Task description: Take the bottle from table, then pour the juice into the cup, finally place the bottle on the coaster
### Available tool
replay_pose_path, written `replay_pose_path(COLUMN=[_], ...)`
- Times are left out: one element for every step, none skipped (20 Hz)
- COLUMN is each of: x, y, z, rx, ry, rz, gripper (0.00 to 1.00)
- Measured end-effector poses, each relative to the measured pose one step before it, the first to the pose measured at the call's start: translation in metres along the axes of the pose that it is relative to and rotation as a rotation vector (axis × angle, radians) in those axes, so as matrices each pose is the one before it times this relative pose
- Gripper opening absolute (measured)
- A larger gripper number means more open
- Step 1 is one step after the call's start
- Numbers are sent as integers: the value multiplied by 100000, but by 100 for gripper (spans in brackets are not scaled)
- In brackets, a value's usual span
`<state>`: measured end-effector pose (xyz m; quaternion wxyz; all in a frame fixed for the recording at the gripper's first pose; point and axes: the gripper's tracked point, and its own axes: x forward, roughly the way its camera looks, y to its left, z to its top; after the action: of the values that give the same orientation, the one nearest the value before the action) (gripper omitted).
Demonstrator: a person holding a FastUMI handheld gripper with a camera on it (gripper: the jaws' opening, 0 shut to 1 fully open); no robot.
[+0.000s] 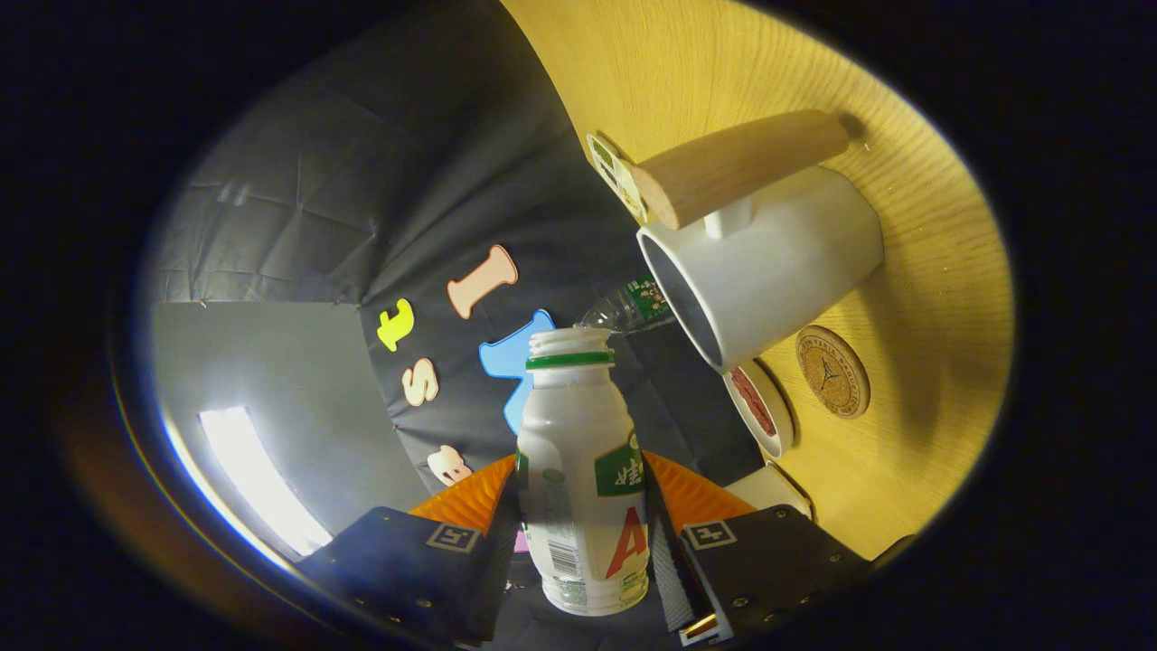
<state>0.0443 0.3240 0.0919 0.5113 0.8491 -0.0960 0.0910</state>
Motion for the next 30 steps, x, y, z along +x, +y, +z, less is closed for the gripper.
replay_pose_path(x=[25,-76,108,-109,105,-26,73,38,-167,41,59,-75,-60,36,163,14,87,59,94,-107,41,-56,-1,188,67,148,103,-9,198,-119], y=[-17,85,-103,-7,29,-87,-92,99,17,-46,-54,92,-71,17,-77,-45,-91,-155,-183,-84,-48,-46,-68,-179,-289,-117,-201,-320,-378,-138], z=[120,53,118,-18,-1,-10,-4,73,1,-37,104,-95,3,63,66,-58,77,-10,-3,-46,-1,-74,22,-13,-147,-52,6,-129,49,-40], rx=[-18,89,-52,170,202,-3,-40,196,30,-94,-60,-30,-169,-126,-374,-366,-171,-89,28,144,-160,-620,-1203,-2158,-1983,-2202,-3186,-4119,-4461,-4388], ry=[-201,-73,-26,-122,10,-54,100,-26,6,-161,70,-49,228,-95,155,-162,-143,94,167,147,220,104,-399,-183,307,88,13,208,231,126], rz=[281,37,-251,-48,97,-159,-168,58,8,-87,-1,87,-11,-100,89,-67,-39,-398,-183,-208,56,-17,-9,-577,-826,-404,-758,-1241,-1224,-965], gripper=[67,67,67,67,67,67,67,67,67,67,67,67,67,67,67,67,67,67,67,67,67,67,67,67,67,67,67,67,67,67])
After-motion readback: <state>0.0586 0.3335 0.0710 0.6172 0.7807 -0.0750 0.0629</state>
